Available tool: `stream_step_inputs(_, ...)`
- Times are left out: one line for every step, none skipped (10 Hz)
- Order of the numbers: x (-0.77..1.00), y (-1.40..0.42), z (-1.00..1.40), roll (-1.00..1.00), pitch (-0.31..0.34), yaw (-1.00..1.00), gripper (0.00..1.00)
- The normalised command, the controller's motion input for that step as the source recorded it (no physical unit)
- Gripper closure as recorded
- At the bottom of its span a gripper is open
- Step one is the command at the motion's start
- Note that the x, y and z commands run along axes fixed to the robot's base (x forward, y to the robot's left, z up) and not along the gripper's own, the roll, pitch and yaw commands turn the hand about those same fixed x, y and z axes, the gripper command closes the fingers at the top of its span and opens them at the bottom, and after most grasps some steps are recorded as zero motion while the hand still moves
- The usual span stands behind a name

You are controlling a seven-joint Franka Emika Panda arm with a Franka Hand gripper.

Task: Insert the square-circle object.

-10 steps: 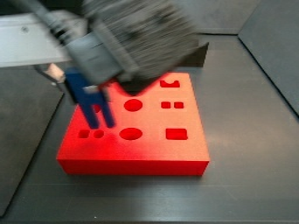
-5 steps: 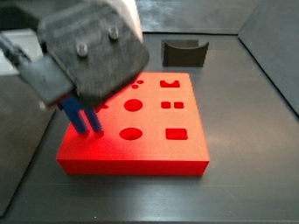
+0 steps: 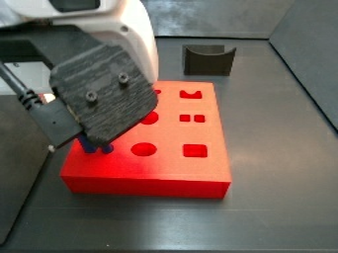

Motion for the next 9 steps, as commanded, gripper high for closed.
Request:
stream_step_inputs(0.06,0.0,-0.41,0.15,0.006,-0.11,1.0)
stream_step_inputs(0.41,-0.08,-0.61,0.15,0.224,-0.11,1.0)
stream_step_inputs(0.43,-0.04,-0.69,0.06,0.25,-0.12,1.0)
stream_step_inputs(0.34,0.01,-0.8,0.01,0.224,-0.03,1.0)
stream_step_inputs(0.07,0.09,-0.91,0.01,0.144,0.0,1.0)
stream_step_inputs(-0.14,0.02,-0.95,0.09,0.0,0.08,1.0)
stream_step_inputs(-0.16,0.0,-0.91,0.09,-0.057,0.04,1.0)
stream_step_inputs(0.0,0.0,-0.35,0.0,-0.009,0.0,1.0)
stream_step_inputs(0.0,0.0,0.0,-0.06,0.0,0.0,1.0)
